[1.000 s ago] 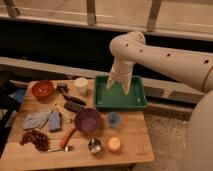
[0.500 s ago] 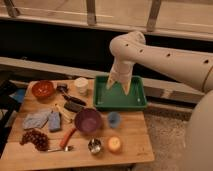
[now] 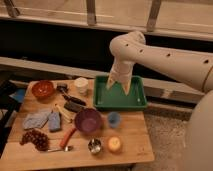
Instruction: Place banana in table surface
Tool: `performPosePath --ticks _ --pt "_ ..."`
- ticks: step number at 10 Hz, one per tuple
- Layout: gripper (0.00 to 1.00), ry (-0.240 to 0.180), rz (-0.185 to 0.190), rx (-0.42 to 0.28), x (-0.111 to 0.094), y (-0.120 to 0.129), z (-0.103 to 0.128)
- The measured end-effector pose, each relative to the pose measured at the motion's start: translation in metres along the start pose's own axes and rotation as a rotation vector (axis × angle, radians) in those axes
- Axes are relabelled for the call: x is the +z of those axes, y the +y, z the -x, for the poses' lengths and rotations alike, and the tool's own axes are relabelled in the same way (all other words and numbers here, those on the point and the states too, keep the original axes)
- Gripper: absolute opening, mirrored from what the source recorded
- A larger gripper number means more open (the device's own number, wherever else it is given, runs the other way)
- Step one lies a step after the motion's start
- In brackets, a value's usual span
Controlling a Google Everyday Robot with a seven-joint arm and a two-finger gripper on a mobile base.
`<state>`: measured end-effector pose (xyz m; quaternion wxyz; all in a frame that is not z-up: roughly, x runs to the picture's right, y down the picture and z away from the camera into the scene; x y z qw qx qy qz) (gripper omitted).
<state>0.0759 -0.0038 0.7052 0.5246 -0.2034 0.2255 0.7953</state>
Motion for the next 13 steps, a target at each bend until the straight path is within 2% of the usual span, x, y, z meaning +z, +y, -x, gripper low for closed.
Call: performPosePath --ticks 11,13 --pt "0.65 0.000 0.001 0.000 -0.0003 0.0004 0.0004" --pt "0.65 -0.001 0.019 -0.034 -0.0036 0.0059 0.0012"
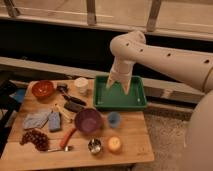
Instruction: Place banana in table surface
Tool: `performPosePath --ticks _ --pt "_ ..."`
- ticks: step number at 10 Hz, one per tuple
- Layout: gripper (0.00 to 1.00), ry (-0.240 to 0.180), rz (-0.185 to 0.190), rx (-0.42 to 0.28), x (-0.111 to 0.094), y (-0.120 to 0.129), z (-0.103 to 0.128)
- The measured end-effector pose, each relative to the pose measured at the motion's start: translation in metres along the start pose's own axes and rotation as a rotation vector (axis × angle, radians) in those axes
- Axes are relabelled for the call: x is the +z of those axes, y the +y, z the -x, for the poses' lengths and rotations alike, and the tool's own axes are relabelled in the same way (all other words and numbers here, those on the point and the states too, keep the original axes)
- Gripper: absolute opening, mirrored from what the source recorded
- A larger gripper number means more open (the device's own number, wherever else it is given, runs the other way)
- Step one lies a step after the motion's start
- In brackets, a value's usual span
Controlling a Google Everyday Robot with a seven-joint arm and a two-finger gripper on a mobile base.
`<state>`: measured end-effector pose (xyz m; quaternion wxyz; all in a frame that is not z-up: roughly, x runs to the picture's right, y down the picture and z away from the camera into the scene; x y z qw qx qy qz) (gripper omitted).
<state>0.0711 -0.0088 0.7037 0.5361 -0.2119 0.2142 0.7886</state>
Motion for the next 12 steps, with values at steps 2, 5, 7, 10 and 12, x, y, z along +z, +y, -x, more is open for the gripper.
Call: performPosePath --ticks 2,5,7,10,12 --pt "0.65 0.004 0.029 -0.079 -0.002 0.033 -0.007" --pt "0.65 0.017 0.082 -0.204 0.001 0.104 -0.029" --pt "0.65 0.004 0.164 -0.307 -0.003 0.162 -0.059" --pt "0.65 -0.017 0.203 -0.358 -0.007 0.184 -0.075" --pt "0.65 -0.012 0.201 -0.363 -0.006 0.185 -0.076"
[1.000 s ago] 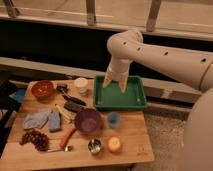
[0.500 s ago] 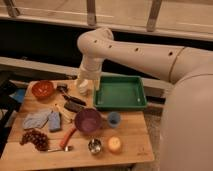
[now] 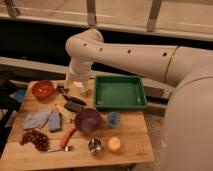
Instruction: Place banana in table surface
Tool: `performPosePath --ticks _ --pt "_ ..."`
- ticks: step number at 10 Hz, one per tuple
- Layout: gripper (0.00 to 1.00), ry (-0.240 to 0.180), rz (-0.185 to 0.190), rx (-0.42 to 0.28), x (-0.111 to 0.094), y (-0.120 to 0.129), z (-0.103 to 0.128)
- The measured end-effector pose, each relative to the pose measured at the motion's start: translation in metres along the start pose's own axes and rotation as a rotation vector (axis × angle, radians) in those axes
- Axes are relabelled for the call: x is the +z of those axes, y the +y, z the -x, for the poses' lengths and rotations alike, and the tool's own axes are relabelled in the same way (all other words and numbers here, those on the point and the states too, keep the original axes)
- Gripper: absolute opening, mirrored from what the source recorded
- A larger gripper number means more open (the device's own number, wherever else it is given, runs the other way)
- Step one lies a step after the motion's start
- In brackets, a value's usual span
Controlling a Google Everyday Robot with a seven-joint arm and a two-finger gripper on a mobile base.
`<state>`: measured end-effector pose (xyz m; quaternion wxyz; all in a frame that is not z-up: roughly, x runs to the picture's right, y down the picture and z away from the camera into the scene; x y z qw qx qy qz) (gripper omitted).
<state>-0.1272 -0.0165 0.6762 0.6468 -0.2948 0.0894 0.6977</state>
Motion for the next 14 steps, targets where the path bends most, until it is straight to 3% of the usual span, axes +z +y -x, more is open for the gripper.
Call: performPosePath --ticks 3,6,10,11,14 --pt "0.65 0.053 0.025 -0.033 0.028 0.020 -0.006" --pt "0.65 0.130 0.050 -0.093 0.084 0.076 -0.009" --pt "0.65 0.242 0.048 -0.122 0.153 0.097 -0.026" --pt "0.65 0.265 0.049 -0.124 0.164 0.101 -0.032" --pt "0.65 0.267 0.044 -0.121 0.164 0.098 -0.031"
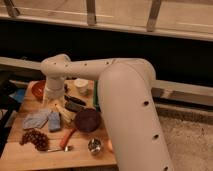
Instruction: Place banana in table surface
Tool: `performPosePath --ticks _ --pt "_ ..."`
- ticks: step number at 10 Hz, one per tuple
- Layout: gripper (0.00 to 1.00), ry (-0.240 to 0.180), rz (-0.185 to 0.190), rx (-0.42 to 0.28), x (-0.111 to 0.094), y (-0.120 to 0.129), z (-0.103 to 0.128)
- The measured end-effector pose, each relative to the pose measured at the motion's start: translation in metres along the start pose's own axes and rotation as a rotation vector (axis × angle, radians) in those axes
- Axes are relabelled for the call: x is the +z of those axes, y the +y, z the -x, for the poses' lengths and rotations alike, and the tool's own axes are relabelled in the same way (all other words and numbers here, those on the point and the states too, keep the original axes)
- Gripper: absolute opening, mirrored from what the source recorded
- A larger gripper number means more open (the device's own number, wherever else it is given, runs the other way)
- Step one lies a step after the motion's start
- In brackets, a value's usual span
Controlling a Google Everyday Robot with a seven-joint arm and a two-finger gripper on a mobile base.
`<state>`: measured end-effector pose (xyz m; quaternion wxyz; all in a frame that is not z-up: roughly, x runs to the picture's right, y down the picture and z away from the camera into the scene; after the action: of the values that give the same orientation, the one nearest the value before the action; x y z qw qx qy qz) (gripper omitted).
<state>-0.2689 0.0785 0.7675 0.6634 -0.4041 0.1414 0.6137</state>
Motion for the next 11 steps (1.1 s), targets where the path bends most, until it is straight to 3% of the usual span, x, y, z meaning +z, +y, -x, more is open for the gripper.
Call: performPosePath --ticks 6,11 --pt "0.65 0.024 -0.051 0.051 0.011 -0.016 0.003" --pt "0.65 0.058 -0.020 0.105 0.039 -0.033 0.005"
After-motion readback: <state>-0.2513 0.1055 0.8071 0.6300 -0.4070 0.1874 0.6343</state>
